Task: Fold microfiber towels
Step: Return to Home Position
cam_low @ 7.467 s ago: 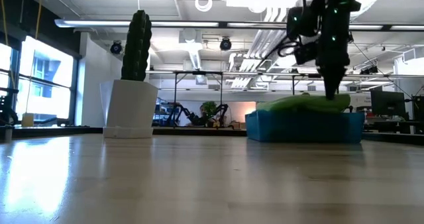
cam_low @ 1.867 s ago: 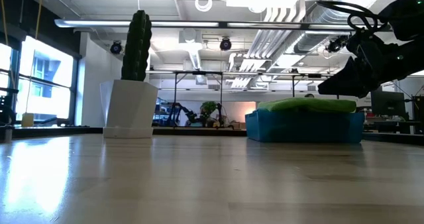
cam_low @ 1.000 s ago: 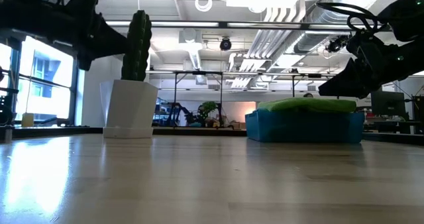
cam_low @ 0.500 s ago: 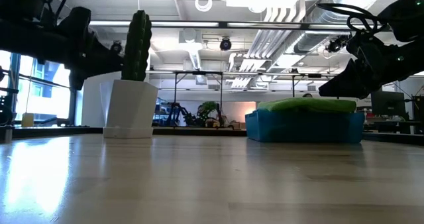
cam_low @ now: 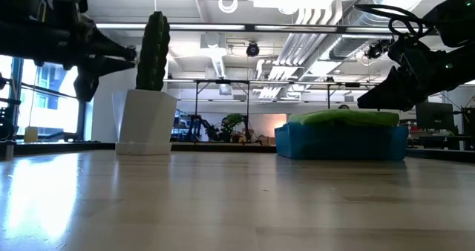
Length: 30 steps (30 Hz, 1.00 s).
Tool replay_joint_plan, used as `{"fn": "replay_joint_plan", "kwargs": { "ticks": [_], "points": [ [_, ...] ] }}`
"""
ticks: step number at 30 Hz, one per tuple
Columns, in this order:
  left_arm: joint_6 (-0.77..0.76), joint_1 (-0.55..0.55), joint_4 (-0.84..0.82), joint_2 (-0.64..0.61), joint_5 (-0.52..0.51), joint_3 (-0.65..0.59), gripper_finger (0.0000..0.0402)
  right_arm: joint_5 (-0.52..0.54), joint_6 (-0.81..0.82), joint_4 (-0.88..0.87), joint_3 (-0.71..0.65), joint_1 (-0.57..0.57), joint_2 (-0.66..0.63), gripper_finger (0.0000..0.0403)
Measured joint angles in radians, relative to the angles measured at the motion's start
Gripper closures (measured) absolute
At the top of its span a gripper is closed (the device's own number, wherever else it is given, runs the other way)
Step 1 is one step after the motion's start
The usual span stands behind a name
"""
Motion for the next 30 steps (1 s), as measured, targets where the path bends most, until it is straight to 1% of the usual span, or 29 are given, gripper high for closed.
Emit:
{"fn": "replay_joint_plan", "kwargs": {
  "ticks": [2, 9, 11, 14, 30],
  "points": [
    [-0.003, 0.0, -0.008, -0.036, 0.003, 0.001, 0.0312, 0.0, 0.0, 0.0, 0.0, 0.0, 0.0, 0.0263],
    [0.0, -0.002, -0.143, -0.143, 0.101, 0.001, 0.0312, 0.0, 0.0, 0.0, 0.0, 0.0, 0.0, 0.0263],
    [0.0, -0.002, -0.139, -0.164, 0.123, 0.001, 0.0312, 0.0, 0.0, 0.0, 0.0, 0.0, 0.0, 0.0263],
    [0.001, -0.003, -0.136, -0.202, 0.121, 0.001, 0.0312, 0.0, 0.0, 0.0, 0.0, 0.0, 0.0, 0.0263],
    [0.001, -0.002, -0.14, -0.206, 0.122, 0.001, 0.0312, 0.0, 0.0, -0.007, 0.0, 0.0, 0.0, 0.0263]
  ]
}}
